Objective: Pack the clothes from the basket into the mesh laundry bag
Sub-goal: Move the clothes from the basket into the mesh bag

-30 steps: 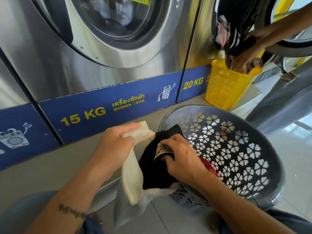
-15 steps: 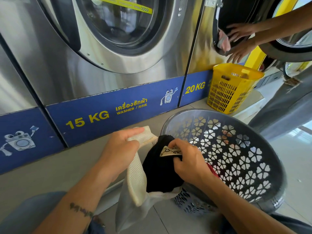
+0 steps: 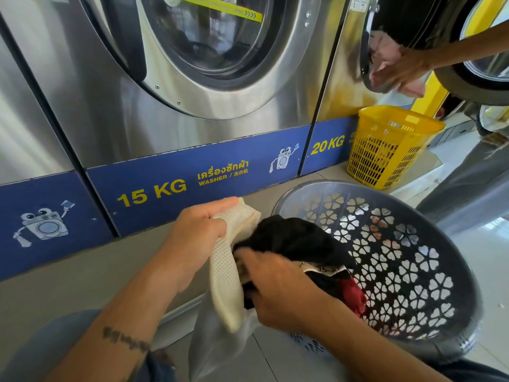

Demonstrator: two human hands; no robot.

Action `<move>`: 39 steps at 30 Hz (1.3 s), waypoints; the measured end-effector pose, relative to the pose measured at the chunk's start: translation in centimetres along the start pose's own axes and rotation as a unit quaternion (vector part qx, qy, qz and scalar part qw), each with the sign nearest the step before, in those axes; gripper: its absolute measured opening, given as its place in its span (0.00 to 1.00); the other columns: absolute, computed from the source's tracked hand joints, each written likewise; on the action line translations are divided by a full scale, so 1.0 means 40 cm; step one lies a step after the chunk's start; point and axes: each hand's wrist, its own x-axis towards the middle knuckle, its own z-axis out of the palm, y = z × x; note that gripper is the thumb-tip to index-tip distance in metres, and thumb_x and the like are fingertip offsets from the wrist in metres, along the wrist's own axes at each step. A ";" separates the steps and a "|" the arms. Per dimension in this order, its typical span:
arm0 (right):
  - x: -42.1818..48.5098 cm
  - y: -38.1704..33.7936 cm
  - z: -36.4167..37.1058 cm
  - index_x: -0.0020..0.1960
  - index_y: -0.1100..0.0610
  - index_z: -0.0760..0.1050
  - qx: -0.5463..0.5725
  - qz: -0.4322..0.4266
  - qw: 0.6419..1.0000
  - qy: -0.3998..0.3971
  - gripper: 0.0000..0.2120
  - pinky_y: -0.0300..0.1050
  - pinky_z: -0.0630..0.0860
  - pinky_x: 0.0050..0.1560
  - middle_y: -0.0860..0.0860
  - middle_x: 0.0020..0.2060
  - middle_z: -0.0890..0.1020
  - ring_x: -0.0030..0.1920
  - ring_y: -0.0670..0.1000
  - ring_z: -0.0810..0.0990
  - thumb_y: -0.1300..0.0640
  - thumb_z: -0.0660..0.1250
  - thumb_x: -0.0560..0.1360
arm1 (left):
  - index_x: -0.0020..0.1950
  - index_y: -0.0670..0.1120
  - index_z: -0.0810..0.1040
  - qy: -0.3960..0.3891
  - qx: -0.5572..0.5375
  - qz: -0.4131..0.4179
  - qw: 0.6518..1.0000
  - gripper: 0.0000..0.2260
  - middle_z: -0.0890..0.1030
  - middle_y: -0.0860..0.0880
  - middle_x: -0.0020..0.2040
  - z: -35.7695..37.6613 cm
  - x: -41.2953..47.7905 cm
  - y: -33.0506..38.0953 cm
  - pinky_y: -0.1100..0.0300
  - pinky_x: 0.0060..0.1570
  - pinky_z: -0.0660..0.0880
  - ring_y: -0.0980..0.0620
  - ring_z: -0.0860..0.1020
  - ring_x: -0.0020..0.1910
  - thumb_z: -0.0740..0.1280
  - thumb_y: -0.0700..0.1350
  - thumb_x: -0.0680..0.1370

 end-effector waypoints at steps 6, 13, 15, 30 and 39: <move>-0.036 0.031 -0.080 0.73 0.46 0.65 0.119 -0.001 0.991 -0.053 0.32 0.49 0.79 0.61 0.48 0.64 0.80 0.62 0.51 0.79 0.64 0.60 0.71 | 0.61 0.57 0.81 0.006 0.022 0.002 1.000 0.26 0.78 0.60 0.58 0.004 -0.005 0.001 0.69 0.43 0.66 0.70 0.75 0.44 0.61 0.32 0.72; -0.057 0.043 -0.065 0.64 0.49 0.78 0.137 -0.020 0.986 -0.090 0.23 0.44 0.79 0.54 0.46 0.55 0.84 0.51 0.44 0.80 0.63 0.60 0.72 | 0.65 0.55 0.79 -0.010 0.044 0.000 0.999 0.27 0.75 0.56 0.67 0.025 -0.006 -0.005 0.59 0.64 0.65 0.56 0.71 0.66 0.60 0.33 0.72; -0.051 0.059 -0.045 0.61 0.48 0.78 0.050 -0.038 0.998 -0.004 0.21 0.46 0.78 0.52 0.45 0.54 0.83 0.51 0.48 0.80 0.64 0.62 0.72 | 0.65 0.55 0.79 -0.008 0.048 0.002 0.999 0.27 0.75 0.56 0.67 0.024 -0.006 -0.008 0.56 0.66 0.66 0.55 0.71 0.66 0.59 0.33 0.72; -0.043 0.151 -0.010 0.76 0.45 0.51 0.242 0.291 0.925 -0.010 0.46 0.50 0.70 0.64 0.54 0.70 0.72 0.67 0.55 0.73 0.36 0.74 0.69 | 0.67 0.55 0.77 -0.021 0.055 0.026 0.998 0.27 0.74 0.56 0.69 0.017 -0.003 -0.021 0.65 0.57 0.64 0.58 0.69 0.65 0.60 0.34 0.73; -0.036 0.101 -0.054 0.60 0.52 0.67 0.036 0.213 0.970 0.113 0.18 0.55 0.80 0.44 0.49 0.39 0.80 0.40 0.55 0.81 0.52 0.67 0.73 | 0.69 0.55 0.75 -0.055 0.058 0.036 0.996 0.28 0.73 0.57 0.69 0.023 -0.015 -0.014 0.65 0.61 0.61 0.61 0.68 0.67 0.59 0.32 0.73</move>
